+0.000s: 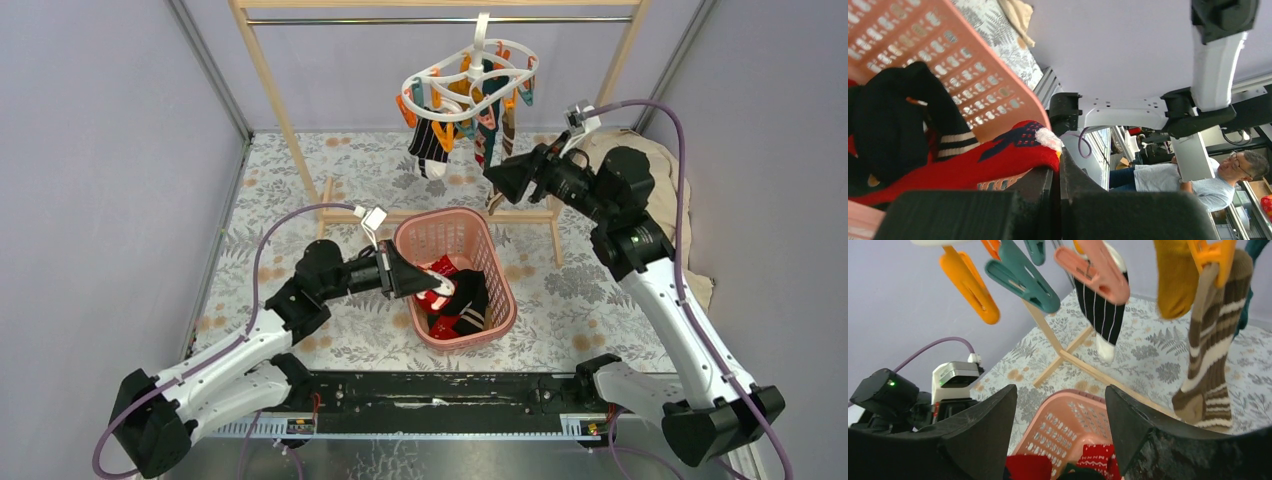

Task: Remove the socks clipped to the hanger
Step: Remove the sock from the hanger, then place the sock in the bin.

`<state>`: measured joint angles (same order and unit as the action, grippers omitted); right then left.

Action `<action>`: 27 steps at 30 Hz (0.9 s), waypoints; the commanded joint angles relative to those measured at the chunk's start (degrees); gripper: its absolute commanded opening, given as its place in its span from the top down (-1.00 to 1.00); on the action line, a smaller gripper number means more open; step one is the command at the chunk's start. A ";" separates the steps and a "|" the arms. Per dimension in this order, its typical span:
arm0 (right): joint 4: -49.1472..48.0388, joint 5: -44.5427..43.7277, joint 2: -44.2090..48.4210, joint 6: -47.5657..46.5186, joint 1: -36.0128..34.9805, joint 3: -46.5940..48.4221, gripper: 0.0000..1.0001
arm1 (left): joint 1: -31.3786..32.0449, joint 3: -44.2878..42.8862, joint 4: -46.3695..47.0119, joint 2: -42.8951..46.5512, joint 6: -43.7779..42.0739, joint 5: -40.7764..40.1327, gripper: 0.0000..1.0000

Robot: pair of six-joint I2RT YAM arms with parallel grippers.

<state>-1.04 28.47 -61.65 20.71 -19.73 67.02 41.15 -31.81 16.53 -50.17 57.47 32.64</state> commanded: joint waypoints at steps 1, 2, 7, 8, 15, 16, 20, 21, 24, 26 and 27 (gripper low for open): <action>4.47 -2.38 3.85 -1.30 -0.32 -1.56 -0.44 | 0.42 2.02 1.81 -1.92 0.35 -1.96 0.83; 5.07 -2.80 4.53 -1.47 -0.31 -2.07 -0.45 | 0.45 2.26 1.46 -2.76 0.37 -2.24 0.82; 7.75 -3.43 6.58 -2.34 -0.26 -4.08 -0.46 | 0.53 2.23 -0.20 -7.94 0.86 -3.29 0.72; 8.06 -3.49 6.81 -2.53 -0.30 -4.42 -0.46 | 0.59 2.15 -0.67 -9.01 0.95 -3.37 0.67; 8.89 -3.66 7.94 -2.82 -0.33 -5.68 -0.46 | 1.14 -0.05 -2.80 -15.20 0.54 -3.20 0.28; 9.01 -3.73 8.02 -2.91 -0.33 -5.79 -0.46 | 1.32 -0.58 -3.50 -15.55 0.25 -3.43 0.20; 9.30 -3.99 8.19 -3.16 -0.31 -6.09 -0.47 | 1.87 -2.71 -6.77 -16.01 -1.12 -4.73 -0.17; 9.30 -4.03 8.14 -3.19 -0.31 -6.16 -0.47 | 1.85 -3.34 -7.52 -15.95 -1.44 -5.04 -0.56; 9.40 -4.02 8.12 -3.23 -0.31 -6.29 -0.47 | 2.14 -5.32 -10.32 -15.59 -2.66 -5.77 -0.97; 9.40 -4.10 8.04 -3.30 -0.30 -6.47 -0.47 | 2.30 -6.71 -12.61 -15.06 -3.56 -6.50 -0.97; 9.40 -4.24 8.03 -3.36 -0.31 -6.49 -0.47 | 2.42 -7.48 -14.82 -14.80 -4.21 -7.24 -0.97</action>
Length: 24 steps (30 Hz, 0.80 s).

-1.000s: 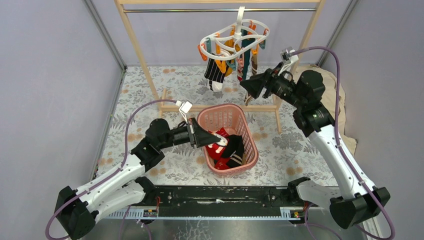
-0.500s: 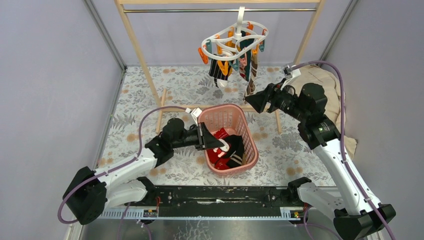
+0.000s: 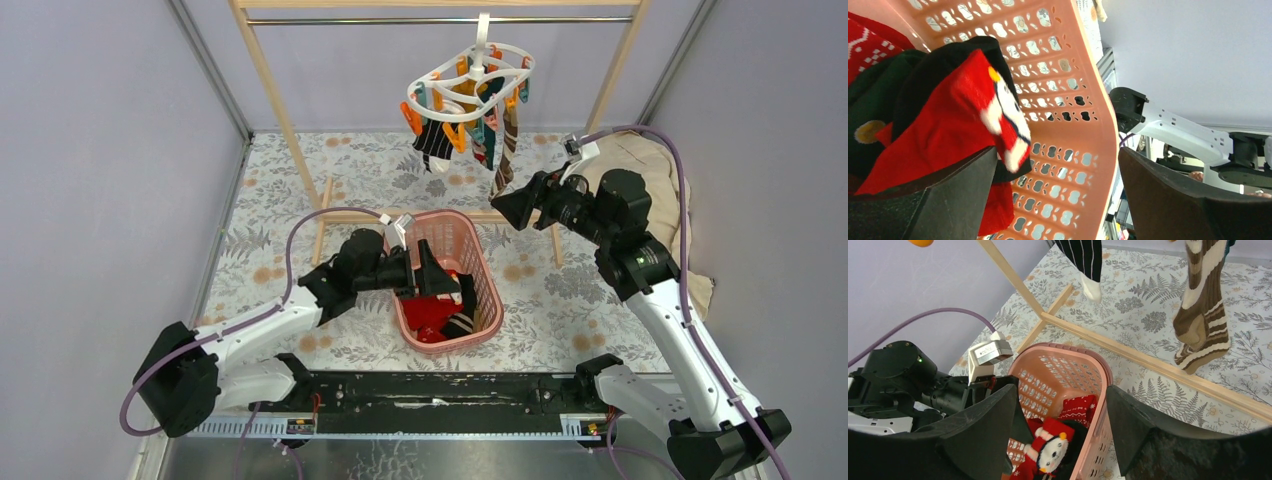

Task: Remove the socks clipped to the hanger
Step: Place the sock in the bin.

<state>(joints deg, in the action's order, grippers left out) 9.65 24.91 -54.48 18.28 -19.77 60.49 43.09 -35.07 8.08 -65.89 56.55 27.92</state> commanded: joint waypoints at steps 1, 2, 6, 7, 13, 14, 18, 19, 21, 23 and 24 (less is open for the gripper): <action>-1.23 -0.71 0.87 -0.94 -0.20 0.06 -0.47 | 0.64 -5.22 -8.26 1.26 -3.93 -3.29 -0.97; -1.18 -0.68 0.87 -1.01 -0.24 -0.01 -0.47 | 0.80 -6.14 -10.27 1.78 -4.82 -4.12 -0.97; -1.10 -0.76 0.87 -1.08 -0.25 -0.11 -0.47 | 1.24 -9.74 -16.28 3.59 -6.79 -6.61 -0.97; -1.12 -0.86 0.93 -1.15 -0.26 -0.11 -0.47 | 1.29 -10.59 -17.43 4.06 -7.14 -7.13 -0.97; -1.13 -0.96 0.95 -1.14 -0.22 -0.29 -0.47 | 1.42 -15.37 -22.17 6.34 -8.37 -8.17 -0.97; -1.14 -0.93 0.95 -1.13 -0.22 -0.33 -0.47 | 1.40 -15.92 -22.67 6.66 -8.45 -8.30 -0.97; -1.12 -1.08 1.00 -1.08 -0.22 -0.28 -0.48 | 1.45 -17.41 -23.77 8.24 -8.59 -8.52 -0.97; -1.12 -0.94 0.89 -1.10 -0.20 -0.16 -0.48 | 1.39 -17.52 -23.73 8.64 -8.57 -8.53 -0.97; -1.10 -0.92 0.79 -1.15 -0.17 -0.04 -0.48 | 1.43 -17.81 -23.78 9.33 -8.50 -8.71 -0.97; -1.12 -0.98 0.65 -1.12 -0.27 -0.02 -0.48 | 1.41 -17.97 -23.79 9.88 -8.57 -8.88 -0.97; -1.19 -1.00 0.56 -1.07 -0.25 -0.06 -0.48 | 1.41 -17.96 -23.87 9.96 -8.64 -8.90 -0.97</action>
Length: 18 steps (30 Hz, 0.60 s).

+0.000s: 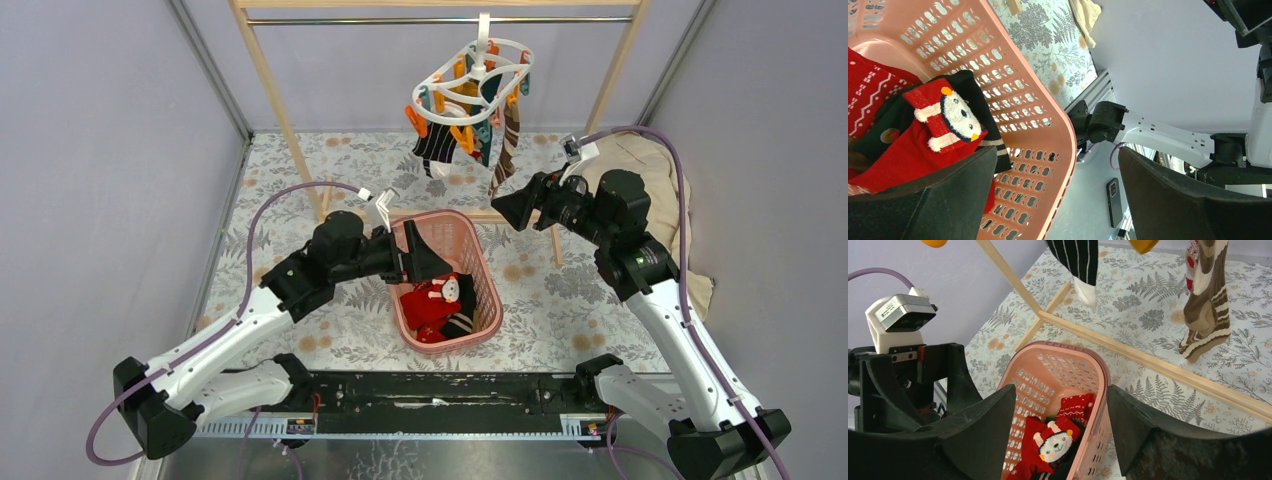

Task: Remove the socks clipped to the hanger
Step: Place the sock in the bin.

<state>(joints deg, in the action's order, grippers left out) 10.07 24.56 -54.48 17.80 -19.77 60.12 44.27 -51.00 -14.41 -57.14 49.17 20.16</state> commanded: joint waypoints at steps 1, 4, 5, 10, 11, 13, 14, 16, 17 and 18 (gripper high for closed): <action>-1.72 -0.62 0.48 -0.50 -0.24 0.35 -0.48 | 0.28 -2.04 -1.51 1.36 -1.34 -1.12 -0.97; -1.59 -1.87 0.19 -0.08 -0.28 0.52 -0.48 | 0.26 -1.74 -1.51 1.89 -1.44 -1.52 -0.97; -1.27 -2.67 -0.02 -0.12 -0.15 0.71 -0.49 | 0.29 -1.61 -1.52 2.23 -1.52 -1.81 -0.97; 1.12 -4.57 -2.02 -0.51 -0.16 1.75 -0.49 | 0.28 -1.41 -2.18 3.85 -1.83 -3.98 -0.97; 1.29 -4.89 -2.30 -0.51 -0.10 1.69 -0.48 | 0.28 -1.46 -2.37 3.96 -1.92 -4.24 -0.97; 1.61 -5.40 -2.68 -0.48 -0.09 1.44 -0.49 | 0.21 -1.51 -2.64 4.44 -1.97 -4.90 -0.97; 1.69 -5.51 -2.80 -0.44 -0.05 1.25 -0.48 | 0.21 -1.40 -2.72 4.63 -1.97 -5.01 -0.97; 1.80 -5.55 -2.91 -0.49 -0.01 0.86 -0.48 | 0.22 -1.30 -2.86 4.84 -1.97 -5.19 -0.97; 1.80 -5.49 -2.85 -0.49 -0.01 0.68 -0.49 | 0.23 -1.29 -2.92 4.89 -1.97 -5.17 -0.97; 1.73 -5.53 -2.71 -0.47 -0.01 0.42 -0.49 | 0.23 -1.34 -3.02 4.78 -1.97 -5.22 -0.97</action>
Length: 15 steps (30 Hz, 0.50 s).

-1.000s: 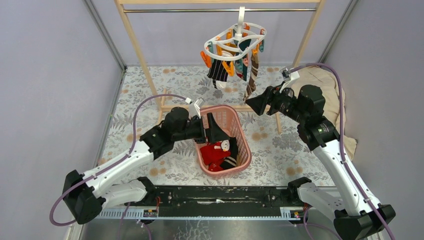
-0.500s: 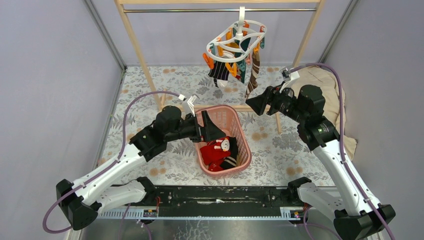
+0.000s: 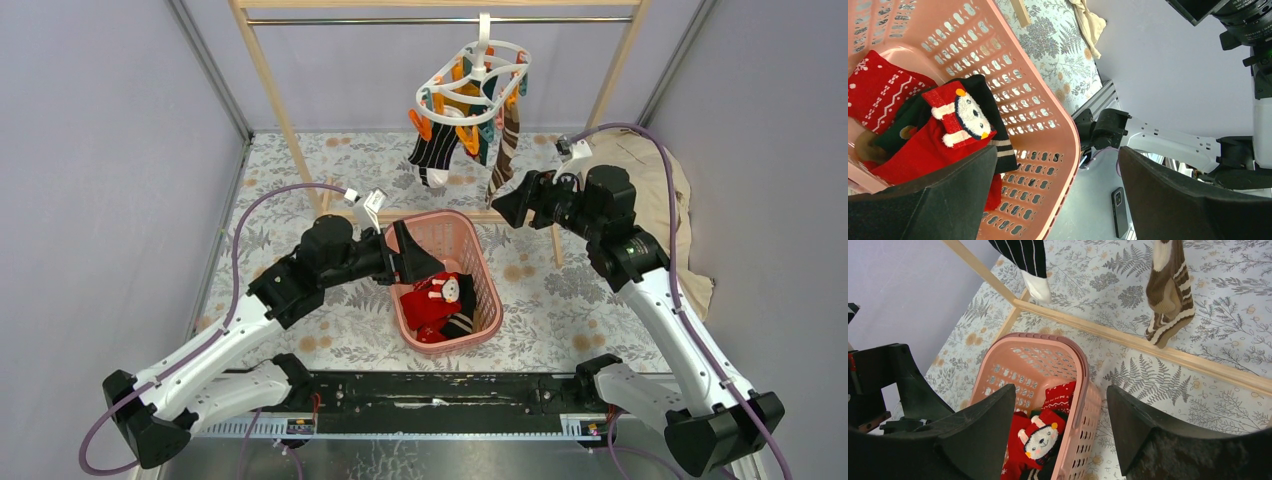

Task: Remove the socks clipped to the hanger
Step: Place the sock in the bin.

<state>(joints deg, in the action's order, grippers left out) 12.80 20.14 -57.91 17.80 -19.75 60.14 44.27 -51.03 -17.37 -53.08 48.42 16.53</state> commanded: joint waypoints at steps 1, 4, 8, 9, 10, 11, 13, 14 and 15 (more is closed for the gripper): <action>-0.94 -1.07 0.82 -0.46 -0.03 0.34 -0.49 | 0.23 -1.32 -0.03 0.66 -1.23 -1.52 -0.98; -0.74 -1.17 1.03 -0.63 0.04 0.29 -0.49 | 0.28 -1.32 -0.02 0.61 -1.14 -1.55 -0.97; -0.56 -1.30 1.30 -0.84 0.15 0.12 -0.49 | 0.21 -1.19 0.13 0.62 -0.78 -1.53 -0.97; -0.58 -1.39 1.38 -0.90 0.19 -0.04 -0.50 | 0.20 -1.18 0.35 0.61 -0.59 -1.32 -0.97; -0.58 -1.37 1.46 -0.86 0.23 -0.21 -0.50 | 0.25 -1.38 0.62 0.62 -0.08 -1.14 -0.97; -0.64 -1.40 1.56 -0.83 0.24 -0.39 -0.50 | 0.28 -1.78 0.57 0.50 0.52 -1.15 -0.97; -0.67 -1.53 1.66 -0.82 0.21 -0.62 -0.50 | 0.22 -4.33 -1.18 -0.26 2.58 -2.16 -0.97; -0.53 -1.64 1.76 -0.77 0.23 -0.70 -0.51 | 0.27 -6.39 -2.79 -1.14 4.05 -3.01 -0.97; -0.31 -1.88 1.79 -0.83 0.27 -0.72 -0.52 | 0.28 -8.70 -5.31 -2.20 6.05 -3.67 -0.98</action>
<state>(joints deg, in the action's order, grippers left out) 13.52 19.90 -57.41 17.76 -19.75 59.51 44.27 -52.40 -18.96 -53.56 49.69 15.55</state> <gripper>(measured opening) 0.750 0.986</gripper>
